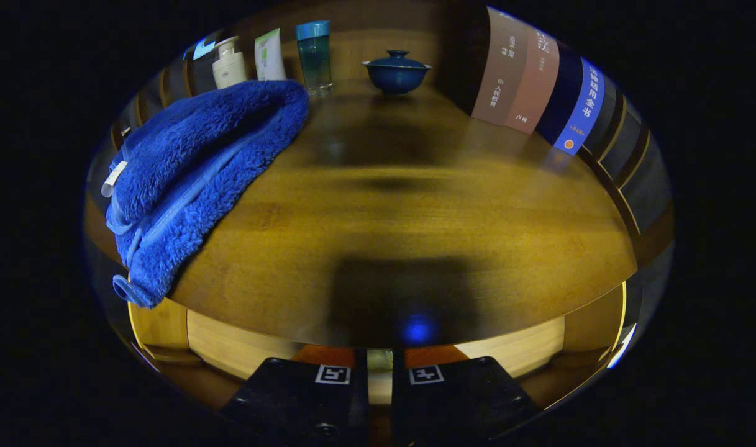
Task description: Pull open the drawer, take out the items inside it, and place them on the countertop above the cabinet.
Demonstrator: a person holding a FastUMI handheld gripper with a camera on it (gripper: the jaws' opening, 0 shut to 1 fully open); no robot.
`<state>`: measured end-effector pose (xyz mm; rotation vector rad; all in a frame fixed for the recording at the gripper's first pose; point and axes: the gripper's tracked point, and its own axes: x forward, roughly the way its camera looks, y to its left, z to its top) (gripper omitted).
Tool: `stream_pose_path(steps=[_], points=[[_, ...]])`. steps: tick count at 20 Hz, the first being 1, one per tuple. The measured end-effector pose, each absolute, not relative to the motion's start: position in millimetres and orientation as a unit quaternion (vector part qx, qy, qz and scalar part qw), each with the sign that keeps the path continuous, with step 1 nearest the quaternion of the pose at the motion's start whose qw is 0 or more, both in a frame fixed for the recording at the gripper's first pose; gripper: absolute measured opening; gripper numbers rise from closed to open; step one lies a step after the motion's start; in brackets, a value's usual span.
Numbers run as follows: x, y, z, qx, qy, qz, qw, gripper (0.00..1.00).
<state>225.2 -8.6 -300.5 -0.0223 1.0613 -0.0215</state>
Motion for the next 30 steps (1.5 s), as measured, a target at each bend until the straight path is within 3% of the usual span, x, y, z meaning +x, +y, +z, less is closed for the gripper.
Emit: stream_pose_path(steps=[12, 18, 25, 28, 29, 30], points=[[167.1, 1.7, -273.0, 0.066, 0.562, 0.013, 0.824, 0.19], [155.3, -3.0, -236.6, 0.056, 0.547, 0.003, 0.836, 0.19], [150.4, -3.9, -238.6, 0.064, 0.540, 0.000, 0.840, 0.19], [154.2, -4.2, -241.8, 0.072, 0.500, -0.010, 0.863, 0.19], [147.5, -6.4, -239.1, 0.078, 0.484, -0.018, 0.872, 0.12], [145.4, -6.1, -237.7, 0.084, 0.473, -0.020, 0.877, 0.12]])
